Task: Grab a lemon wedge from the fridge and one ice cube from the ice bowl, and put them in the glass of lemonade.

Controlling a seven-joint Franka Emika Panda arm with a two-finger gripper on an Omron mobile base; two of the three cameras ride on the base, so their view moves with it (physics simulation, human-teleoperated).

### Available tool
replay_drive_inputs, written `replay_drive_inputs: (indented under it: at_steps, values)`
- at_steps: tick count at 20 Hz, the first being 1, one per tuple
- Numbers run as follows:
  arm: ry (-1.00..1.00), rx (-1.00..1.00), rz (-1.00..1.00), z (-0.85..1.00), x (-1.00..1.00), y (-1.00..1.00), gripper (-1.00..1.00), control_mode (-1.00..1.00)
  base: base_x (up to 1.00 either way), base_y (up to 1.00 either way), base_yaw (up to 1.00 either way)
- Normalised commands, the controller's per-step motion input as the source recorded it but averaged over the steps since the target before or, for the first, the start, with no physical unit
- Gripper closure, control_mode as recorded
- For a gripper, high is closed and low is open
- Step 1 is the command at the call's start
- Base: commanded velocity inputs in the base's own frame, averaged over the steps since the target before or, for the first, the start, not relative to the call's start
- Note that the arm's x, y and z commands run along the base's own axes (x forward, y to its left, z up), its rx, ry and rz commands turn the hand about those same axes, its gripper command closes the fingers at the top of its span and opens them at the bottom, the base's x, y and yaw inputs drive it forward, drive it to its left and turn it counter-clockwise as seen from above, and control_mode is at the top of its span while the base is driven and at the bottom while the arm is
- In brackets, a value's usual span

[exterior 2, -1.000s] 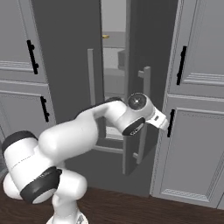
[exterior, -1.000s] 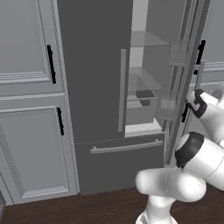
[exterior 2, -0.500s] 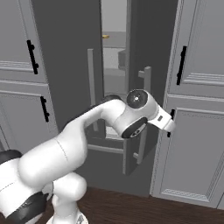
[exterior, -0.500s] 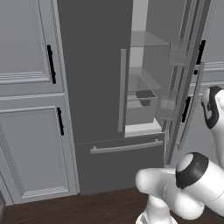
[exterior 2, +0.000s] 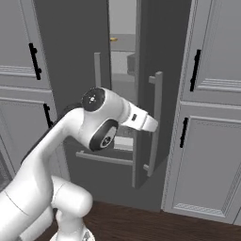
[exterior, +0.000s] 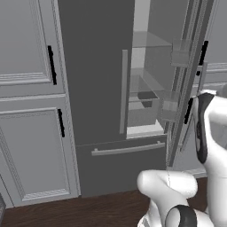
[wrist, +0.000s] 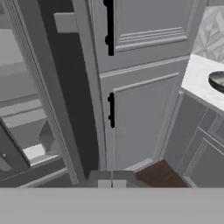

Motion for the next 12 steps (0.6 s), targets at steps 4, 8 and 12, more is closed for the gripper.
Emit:
replay_drive_inputs:
  at_steps: [4, 8, 12]
  values:
    - [0.12, -0.27, 0.04, 0.02, 0.24, 1.0, 1.0, -1.0, 0.0, 0.0, 0.0]
    - [0.22, -0.27, 0.05, 0.11, 0.58, 1.0, 1.0, -1.0, 0.0, 0.0, 0.0]
    - [0.22, -0.26, 0.09, 0.16, 0.59, 1.0, -1.0, -1.0, 0.0, 0.0, 0.0]
